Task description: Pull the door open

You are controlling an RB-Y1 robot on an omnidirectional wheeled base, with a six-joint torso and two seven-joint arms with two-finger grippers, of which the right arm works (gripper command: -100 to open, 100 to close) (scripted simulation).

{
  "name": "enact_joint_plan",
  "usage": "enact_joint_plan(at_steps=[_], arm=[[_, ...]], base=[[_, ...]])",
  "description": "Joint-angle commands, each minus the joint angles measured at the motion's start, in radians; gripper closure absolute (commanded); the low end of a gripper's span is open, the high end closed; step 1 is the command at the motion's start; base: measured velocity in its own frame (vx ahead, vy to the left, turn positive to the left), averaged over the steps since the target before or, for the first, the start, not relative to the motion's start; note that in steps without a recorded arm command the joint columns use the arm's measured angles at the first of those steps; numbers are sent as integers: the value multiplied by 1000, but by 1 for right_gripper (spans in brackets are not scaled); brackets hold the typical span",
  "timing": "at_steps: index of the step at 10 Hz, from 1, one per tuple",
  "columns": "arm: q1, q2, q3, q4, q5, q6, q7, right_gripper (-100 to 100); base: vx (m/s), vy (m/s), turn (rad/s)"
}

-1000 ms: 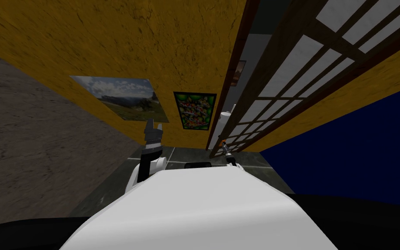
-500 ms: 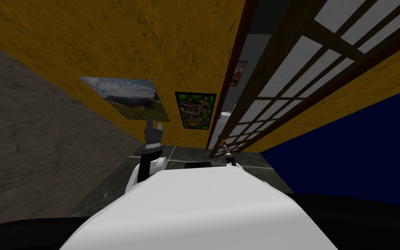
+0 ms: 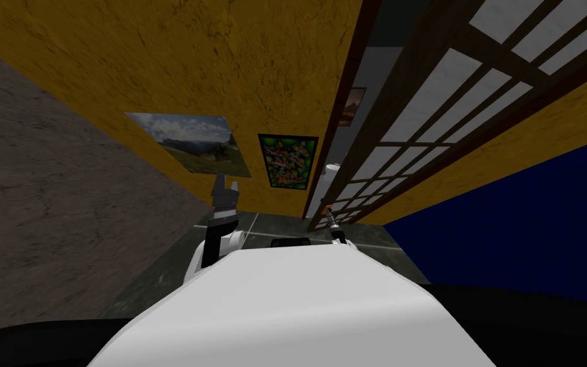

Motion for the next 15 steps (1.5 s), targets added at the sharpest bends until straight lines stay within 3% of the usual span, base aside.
enact_joint_plan(at_steps=[1,7,9,15], arm=[[-13,-11,-8,15,-19,-6,-42,100],[-17,-10,13,14,-57,-2,-183,100],[-17,-10,13,14,-57,-2,-184,100],[-22,-8,35,13,-97,2,-318,100]], base=[[-31,-17,29],[-29,-17,39],[-10,-9,3],[-16,-16,38]])
